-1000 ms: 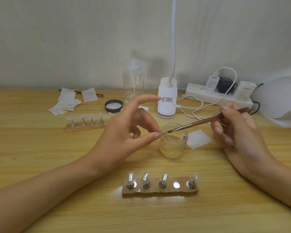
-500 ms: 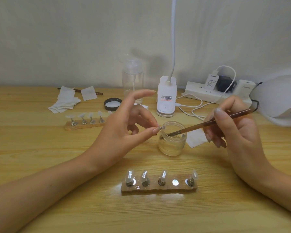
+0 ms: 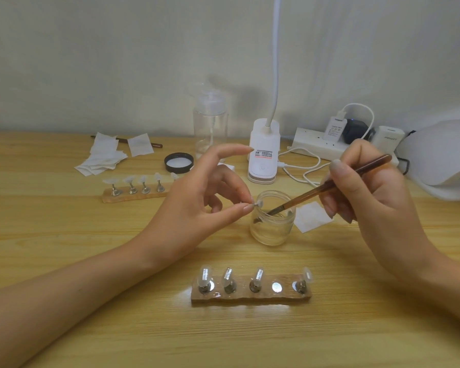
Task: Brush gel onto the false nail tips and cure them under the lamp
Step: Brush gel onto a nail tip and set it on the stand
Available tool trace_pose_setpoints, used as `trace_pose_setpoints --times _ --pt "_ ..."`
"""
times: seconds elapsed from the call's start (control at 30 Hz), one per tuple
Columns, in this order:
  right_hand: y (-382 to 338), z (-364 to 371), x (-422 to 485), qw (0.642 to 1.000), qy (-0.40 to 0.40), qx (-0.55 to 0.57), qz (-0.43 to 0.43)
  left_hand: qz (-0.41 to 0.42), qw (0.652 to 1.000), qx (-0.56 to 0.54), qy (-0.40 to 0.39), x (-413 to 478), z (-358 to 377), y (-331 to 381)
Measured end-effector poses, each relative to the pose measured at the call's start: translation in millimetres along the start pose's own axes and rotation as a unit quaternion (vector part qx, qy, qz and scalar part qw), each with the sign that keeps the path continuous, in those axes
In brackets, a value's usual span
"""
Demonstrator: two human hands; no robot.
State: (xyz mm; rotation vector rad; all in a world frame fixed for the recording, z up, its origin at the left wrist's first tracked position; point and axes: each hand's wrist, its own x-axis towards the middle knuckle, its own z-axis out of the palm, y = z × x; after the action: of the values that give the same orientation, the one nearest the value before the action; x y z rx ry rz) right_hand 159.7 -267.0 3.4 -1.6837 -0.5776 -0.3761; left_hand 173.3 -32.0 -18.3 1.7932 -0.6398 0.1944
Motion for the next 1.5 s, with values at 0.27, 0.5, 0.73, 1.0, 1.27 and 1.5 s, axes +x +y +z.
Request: trace_pose_setpoints --times 0.27,0.5,0.73,1.0,1.27,1.5 --pt "-2.0 3.0 -0.4 0.999 -0.002 0.014 0.042 0.003 1.0 0.005 -0.003 -0.3 -0.3 -0.9" --pt "0.3 -1.5 3.5 0.991 0.063 0.067 0.093 0.0 1.0 0.005 -0.002 -0.6 -0.5 -0.9" --pt "6.9 -6.6 4.2 0.993 0.042 0.059 0.089 -0.013 1.0 -0.001 -0.001 -0.4 0.2 -0.1" --pt "4.8 -6.1 5.6 0.994 0.012 0.058 0.096 -0.012 1.0 -0.001 -0.004 -0.7 0.0 -0.5" --pt "-13.7 -5.1 17.9 0.998 -0.001 -0.012 0.061 -0.011 1.0 0.001 -0.003 -0.2 0.2 -0.5" --pt "-15.5 1.2 15.1 0.995 -0.051 -0.044 0.074 -0.011 1.0 0.004 -0.002 -0.3 0.0 -0.1"
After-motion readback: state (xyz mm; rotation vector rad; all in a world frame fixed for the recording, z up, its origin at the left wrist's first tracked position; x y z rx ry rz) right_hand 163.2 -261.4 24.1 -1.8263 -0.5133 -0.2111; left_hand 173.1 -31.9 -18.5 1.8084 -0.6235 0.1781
